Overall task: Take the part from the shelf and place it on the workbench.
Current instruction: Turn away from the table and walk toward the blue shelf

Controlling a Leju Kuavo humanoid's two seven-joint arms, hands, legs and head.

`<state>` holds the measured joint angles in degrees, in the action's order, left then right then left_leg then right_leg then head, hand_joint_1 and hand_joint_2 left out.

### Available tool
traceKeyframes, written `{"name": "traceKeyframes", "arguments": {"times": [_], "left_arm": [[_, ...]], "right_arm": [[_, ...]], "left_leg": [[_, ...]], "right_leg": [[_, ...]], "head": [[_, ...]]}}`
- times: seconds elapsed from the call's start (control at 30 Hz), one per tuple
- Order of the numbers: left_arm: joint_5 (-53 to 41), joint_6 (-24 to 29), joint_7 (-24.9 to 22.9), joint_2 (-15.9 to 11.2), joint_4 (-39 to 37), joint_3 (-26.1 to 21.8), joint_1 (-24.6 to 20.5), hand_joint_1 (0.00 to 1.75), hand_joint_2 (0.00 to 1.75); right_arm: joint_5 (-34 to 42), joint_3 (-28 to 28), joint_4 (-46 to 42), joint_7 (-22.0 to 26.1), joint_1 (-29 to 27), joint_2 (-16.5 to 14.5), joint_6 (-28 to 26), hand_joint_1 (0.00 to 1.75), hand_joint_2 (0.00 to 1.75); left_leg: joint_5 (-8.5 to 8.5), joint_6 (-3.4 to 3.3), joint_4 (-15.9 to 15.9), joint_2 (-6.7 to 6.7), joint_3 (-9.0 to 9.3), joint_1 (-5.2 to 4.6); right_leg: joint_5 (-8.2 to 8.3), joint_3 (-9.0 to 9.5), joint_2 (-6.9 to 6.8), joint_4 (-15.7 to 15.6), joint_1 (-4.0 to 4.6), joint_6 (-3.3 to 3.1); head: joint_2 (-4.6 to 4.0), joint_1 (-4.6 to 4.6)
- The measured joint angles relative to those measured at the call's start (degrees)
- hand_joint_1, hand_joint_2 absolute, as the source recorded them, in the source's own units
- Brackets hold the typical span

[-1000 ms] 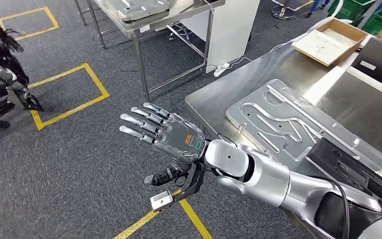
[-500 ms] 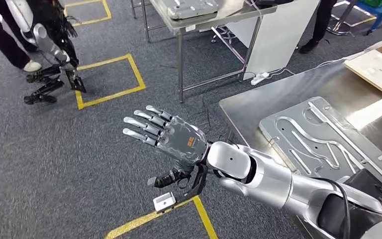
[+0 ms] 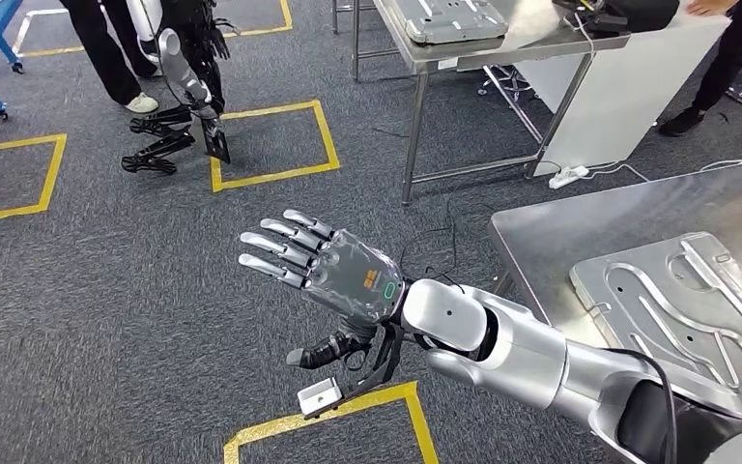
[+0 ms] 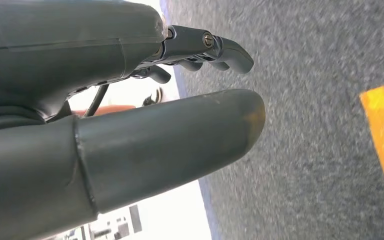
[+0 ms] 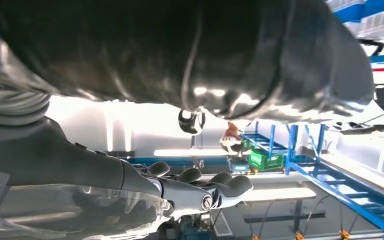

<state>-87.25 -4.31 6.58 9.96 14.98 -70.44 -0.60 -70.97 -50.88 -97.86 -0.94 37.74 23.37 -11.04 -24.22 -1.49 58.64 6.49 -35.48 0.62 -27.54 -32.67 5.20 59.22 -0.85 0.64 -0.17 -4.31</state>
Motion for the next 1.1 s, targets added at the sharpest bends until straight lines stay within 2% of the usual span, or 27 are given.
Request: {"name": "traceKeyframes", "arguments": {"times": [0.03,0.07,0.1,0.13,0.17,0.23,0.27,0.3,0.33,0.37,0.4,0.47,0.5,0.53,0.6,0.63,0.67,0.73,0.77,0.8,0.83,0.87,0.9,0.97,1.0,1.03,1.1], "left_arm": [[0.0,0.0,0.0,0.0,-0.1,0.0,0.0,0.0,0.0],[0.0,0.0,0.0,0.0,-0.1,0.0,0.1,0.0,0.0],[0.1,0.0,0.0,0.0,-0.2,0.0,0.2,0.0,0.0],[0.1,0.0,0.0,0.0,-0.2,0.0,0.2,0.0,0.0],[0.1,0.0,0.0,0.0,-0.2,0.0,0.2,0.0,0.0],[0.2,0.0,0.0,0.0,-0.3,0.0,0.0,0.0,0.0],[0.2,0.0,0.0,0.0,-0.3,0.0,0.0,0.0,0.0],[0.2,0.0,0.0,0.0,-0.3,0.0,0.0,0.0,0.0],[0.2,0.0,0.0,0.0,-0.3,0.0,0.0,0.0,0.0],[0.2,0.0,0.0,0.0,-0.3,0.0,0.0,0.0,0.0],[0.2,0.0,0.0,0.0,-0.3,0.0,0.0,0.0,0.0],[0.2,0.0,0.0,0.0,-0.3,0.0,0.0,0.0,0.0],[0.2,0.0,0.0,-0.1,-0.3,0.0,0.0,0.0,0.0],[0.2,0.0,0.0,-0.1,-0.3,0.0,0.0,0.0,0.0],[0.2,0.0,0.0,-0.1,-0.3,0.0,0.1,0.0,0.0],[0.2,0.0,0.0,-0.1,-0.3,0.0,0.1,0.0,0.0],[0.1,0.0,-0.1,-0.1,-0.3,0.0,0.0,0.0,0.0],[0.1,0.0,-0.1,-0.2,-0.3,0.0,-0.1,0.0,0.0],[0.0,0.0,-0.1,-0.3,-0.3,0.0,-0.1,0.0,0.0],[0.0,0.0,-0.1,-0.3,-0.3,0.0,-0.1,0.0,0.0],[0.0,0.0,-0.1,-0.4,-0.3,0.0,-0.1,0.0,0.0],[0.0,0.0,-0.1,-0.4,-0.3,0.0,-0.1,0.0,0.0],[0.0,0.0,-0.1,-0.5,-0.3,0.0,-0.1,0.0,0.0],[0.0,-0.1,-0.1,-0.5,-0.3,0.0,-0.2,0.0,0.0],[0.0,-0.1,-0.1,-0.5,-0.3,0.0,-0.2,0.0,0.0],[0.1,-0.1,-0.1,-0.5,-0.3,0.0,-0.2,0.0,0.0],[0.1,-0.1,-0.1,-0.6,-0.4,0.0,0.0,0.0,0.0]], "right_arm": [[0.0,0.0,0.0,0.0,0.0,0.0,0.0,0.0,0.0],[0.0,0.0,0.0,0.0,0.1,0.0,0.0,0.0,0.0],[0.0,0.0,0.0,0.0,0.2,0.0,0.0,0.0,0.0],[0.0,0.0,0.0,0.0,0.3,0.0,0.0,0.0,0.0],[0.0,0.0,0.0,0.0,0.3,0.0,-0.1,0.0,0.0],[0.0,0.0,0.0,0.0,0.1,0.0,-0.1,0.0,0.0],[0.0,0.0,0.0,0.0,0.0,0.0,-0.1,0.0,0.0],[0.0,0.0,0.0,0.0,-0.1,0.0,-0.1,0.0,0.0],[0.0,0.0,0.1,0.0,-0.1,0.0,-0.1,0.0,0.0],[0.0,0.0,0.1,0.0,-0.2,0.0,-0.2,0.0,0.0],[0.0,0.0,0.1,0.0,-0.2,0.0,-0.2,0.0,0.0],[0.0,0.0,0.1,0.0,-0.2,0.1,-0.3,0.0,0.0],[0.0,0.0,0.1,0.0,-0.3,0.1,-0.4,0.0,0.0],[0.0,0.0,0.1,0.0,-0.3,0.2,-0.5,0.0,0.0],[0.0,0.0,0.1,0.1,-0.5,0.3,-0.6,0.0,0.0],[0.0,0.0,0.1,0.1,-0.7,0.4,-0.7,0.0,0.0],[0.0,0.0,0.1,0.1,-0.8,0.5,-0.8,0.0,0.0],[0.0,0.0,0.1,0.1,-1.4,1.0,-0.9,0.0,0.0],[0.0,0.0,0.1,0.1,-1.8,1.2,-1.0,0.0,0.0],[0.0,0.0,0.1,0.1,-2.2,1.3,-1.0,0.0,0.0],[0.0,0.0,0.1,0.1,-2.5,1.5,-1.0,0.0,0.0],[0.0,0.0,0.1,0.1,-2.7,1.5,-1.0,0.0,0.0],[0.0,0.0,0.1,0.1,-2.8,1.6,-1.0,0.0,0.0],[0.0,0.0,0.1,0.1,-2.8,1.8,-1.0,0.0,0.0],[0.0,0.0,0.1,0.1,-2.8,2.0,-1.0,0.0,0.0],[0.0,0.1,0.2,0.1,-2.9,2.1,-1.0,0.0,0.0],[0.0,0.1,0.2,0.1,-2.8,2.2,-1.0,0.0,0.0]], "left_leg": [[0.17,0.4,0.0,0.68,-0.25,0.17],[0.37,0.85,-0.2,1.45,-0.44,0.33],[0.36,1.17,-0.1,1.49,-0.56,0.42],[-0.13,1.41,0.5,0.61,-0.91,0.32],[-1.27,1.57,2.4,-0.93,-1.78,0.18],[-4.84,1.73,9.1,-4.47,-4.96,0.06],[-6.34,1.88,12.7,-5.31,-6.72,0.12],[-6.97,2.0,15.0,-5.74,-7.8,0.19],[-6.57,2.11,15.3,-6.02,-7.84,0.27],[-5.21,2.17,13.2,-6.36,-6.64,0.33],[-3.34,2.16,9.4,-7.12,-4.43,0.38],[-1.09,1.81,2.3,-9.13,-0.36,0.08],[-0.79,1.53,0.5,-9.67,0.57,-0.09],[-0.98,1.2,0.0,-9.59,0.71,-0.32],[-0.77,0.5,-0.2,-8.27,0.7,-0.3],[-0.66,0.15,-0.5,-7.71,0.86,-0.22],[-0.52,-0.19,-0.7,-7.19,1.02,-0.09],[-0.38,-0.66,-0.9,-6.14,1.11,-0.02],[-0.37,-0.79,-0.9,-5.5,1.07,-0.07],[-0.37,-0.85,-0.9,-4.8,1.05,-0.12],[-0.38,-0.86,-0.8,-4.05,1.04,-0.15],[-0.39,-0.83,-0.7,-3.3,1.05,-0.16],[-0.44,-0.76,-0.5,-2.54,1.07,-0.14],[-0.55,-0.42,-0.2,-1.07,0.91,-0.1],[-0.53,-0.14,-0.1,-0.41,0.69,-0.04],[-0.44,0.2,0.0,0.23,0.43,0.06],[-0.15,1.01,-0.3,1.44,0.04,0.26]], "right_leg": [[-0.12,0.11,0.16,-0.4,0.12,-0.06],[0.03,0.22,-0.59,-0.6,0.23,-0.2],[0.21,0.47,-1.39,-1.0,0.22,-0.47],[0.42,0.78,-2.23,-1.4,0.15,-0.82],[0.61,1.08,-3.17,-1.9,0.09,-1.2],[0.66,1.32,-5.04,-2.2,0.26,-1.7],[0.6,1.32,-5.99,-2.2,0.38,-1.82],[0.51,1.32,-6.89,-2.1,0.45,-1.83],[0.41,1.34,-7.74,-2.1,0.48,-1.78],[0.26,1.4,-8.53,-2.0,0.48,-1.67],[0.05,1.5,-9.26,-1.9,0.47,-1.49],[-0.46,1.62,-10.44,-1.5,0.71,-0.95],[-0.67,1.67,-10.9,-1.4,0.87,-0.67],[-0.79,1.72,-11.36,-1.3,1.01,-0.39],[-1.1,2.0,-12.0,-1.3,0.9,0.24],[-1.63,1.96,-11.29,-0.7,0.73,0.57],[-2.73,1.38,-9.93,0.8,0.54,0.83],[-6.18,-1.67,-6.64,7.2,0.26,1.1],[-7.79,-3.76,-5.8,11.1,0.19,1.16],[-8.53,-5.42,-5.44,14.0,0.16,1.21],[-8.15,-6.26,-5.3,15.1,0.13,1.21],[-6.63,-6.01,-5.17,13.9,0.1,1.15],[-4.26,-4.71,-4.67,10.6,0.03,1.04],[-0.78,-1.56,-1.96,3.2,-0.23,0.7],[-0.06,-0.58,-0.82,0.8,-0.28,0.55],[-0.13,-0.22,-0.2,-0.1,-0.23,0.4],[0.01,0.05,-1.27,-0.6,-0.19,-0.06]], "head": [[0.0,0.0],[0.0,-0.01],[0.0,-0.01],[0.0,0.02],[0.0,0.04],[0.0,0.09],[0.0,0.09],[0.0,0.09],[0.0,0.09],[0.0,0.09],[0.0,0.09],[0.0,0.05],[0.0,0.03],[0.0,0.01],[0.0,0.0],[0.0,-0.02],[0.0,-0.02],[0.0,-0.02],[0.0,-0.01],[0.0,-0.01],[0.0,-0.01],[0.0,-0.01],[0.0,-0.02],[0.0,-0.02],[0.0,-0.01],[0.0,-0.01],[0.0,-0.01]]}}
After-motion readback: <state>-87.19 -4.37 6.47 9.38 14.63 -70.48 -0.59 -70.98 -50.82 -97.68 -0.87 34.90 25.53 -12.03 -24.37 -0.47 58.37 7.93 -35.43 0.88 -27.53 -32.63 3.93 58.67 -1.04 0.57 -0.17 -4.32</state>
